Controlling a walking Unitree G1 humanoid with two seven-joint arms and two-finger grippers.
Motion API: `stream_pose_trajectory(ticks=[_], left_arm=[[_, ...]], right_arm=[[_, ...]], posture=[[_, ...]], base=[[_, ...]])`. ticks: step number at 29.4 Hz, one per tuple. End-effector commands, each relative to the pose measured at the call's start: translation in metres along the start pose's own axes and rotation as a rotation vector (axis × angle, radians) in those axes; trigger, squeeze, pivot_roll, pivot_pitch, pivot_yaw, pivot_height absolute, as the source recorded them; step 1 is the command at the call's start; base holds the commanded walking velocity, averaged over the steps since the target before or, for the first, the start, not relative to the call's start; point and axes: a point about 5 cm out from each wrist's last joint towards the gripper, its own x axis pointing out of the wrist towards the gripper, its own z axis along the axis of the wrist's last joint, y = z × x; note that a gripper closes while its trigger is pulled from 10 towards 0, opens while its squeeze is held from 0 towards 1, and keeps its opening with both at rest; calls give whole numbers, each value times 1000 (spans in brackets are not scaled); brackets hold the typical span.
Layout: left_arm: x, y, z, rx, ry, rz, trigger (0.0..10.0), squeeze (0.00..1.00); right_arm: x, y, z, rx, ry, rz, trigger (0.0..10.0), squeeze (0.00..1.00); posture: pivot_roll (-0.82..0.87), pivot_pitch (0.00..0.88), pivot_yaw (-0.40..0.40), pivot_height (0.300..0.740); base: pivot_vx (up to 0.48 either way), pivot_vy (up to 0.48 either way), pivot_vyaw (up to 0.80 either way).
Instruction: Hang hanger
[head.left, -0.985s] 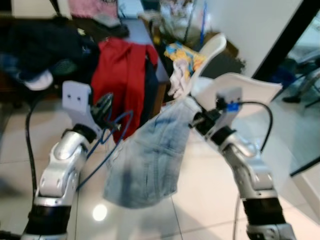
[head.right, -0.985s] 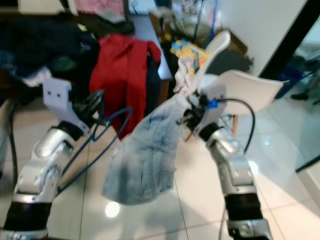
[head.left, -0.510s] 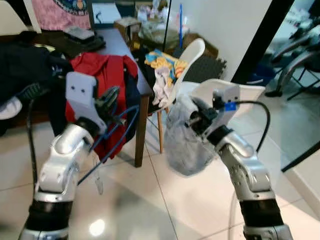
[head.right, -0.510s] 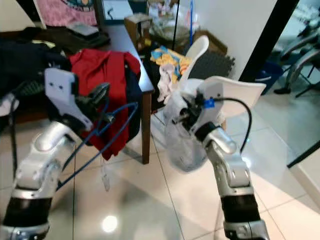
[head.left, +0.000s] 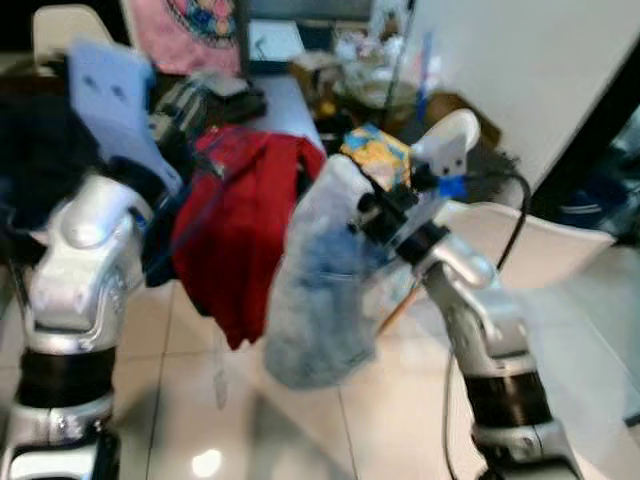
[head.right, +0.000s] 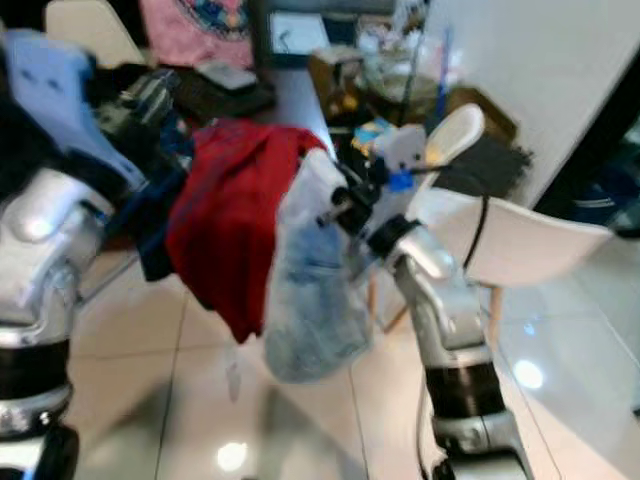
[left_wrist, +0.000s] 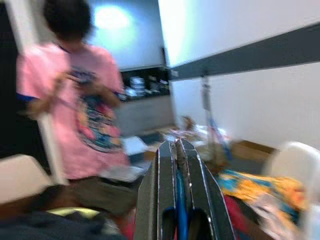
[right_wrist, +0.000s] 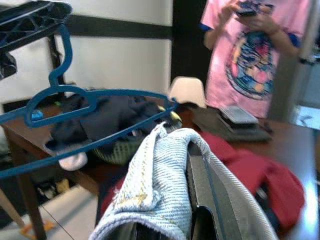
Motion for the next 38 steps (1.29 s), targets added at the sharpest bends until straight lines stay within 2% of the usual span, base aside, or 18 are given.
stream_pose_trajectory(ticks=[1, 5, 11, 19, 24, 28, 36, 38], left_arm=[[3, -2, 6, 35, -12, -28, 10000, 0], [5, 0, 9, 47, -17, -22, 10000, 0], [5, 6, 11, 89, -9, 0, 10000, 0], [6, 3, 11, 97, -8, -12, 10000, 0], [7, -1, 10, 94, -7, -21, 10000, 0], [7, -3, 8, 93, -2, -23, 10000, 0], [7, -5, 6, 109, 4, -16, 10000, 0], [7, -5, 4, 112, 9, -8, 10000, 0]], right_arm=[[-2, -5, 11, -6, -42, -21, 10000, 0], [1, -7, 16, -6, -55, -23, 10000, 0], [17, -7, 46, -66, -128, -2, 10000, 0], [30, -6, 53, -98, -142, -27, 10000, 0], [37, -17, 69, -73, -203, -114, 10000, 0], [41, -26, 92, -16, -292, -167, 10000, 0], [49, -25, 111, 17, -362, -164, 10000, 0], [52, -23, 107, 5, -338, -172, 10000, 0]], posture=[[192, 124, -79, 740], [192, 124, -79, 740], [192, 119, -87, 740], [194, 114, -91, 740], [196, 110, -93, 740], [195, 104, -95, 740], [191, 99, -92, 740], [194, 98, -93, 740]], base=[[360, 0, 0], [360, 0, 0], [362, 0, 0], [366, 0, 0], [368, 0, 0], [368, 0, 0], [368, 0, 0], [364, 0, 0]])
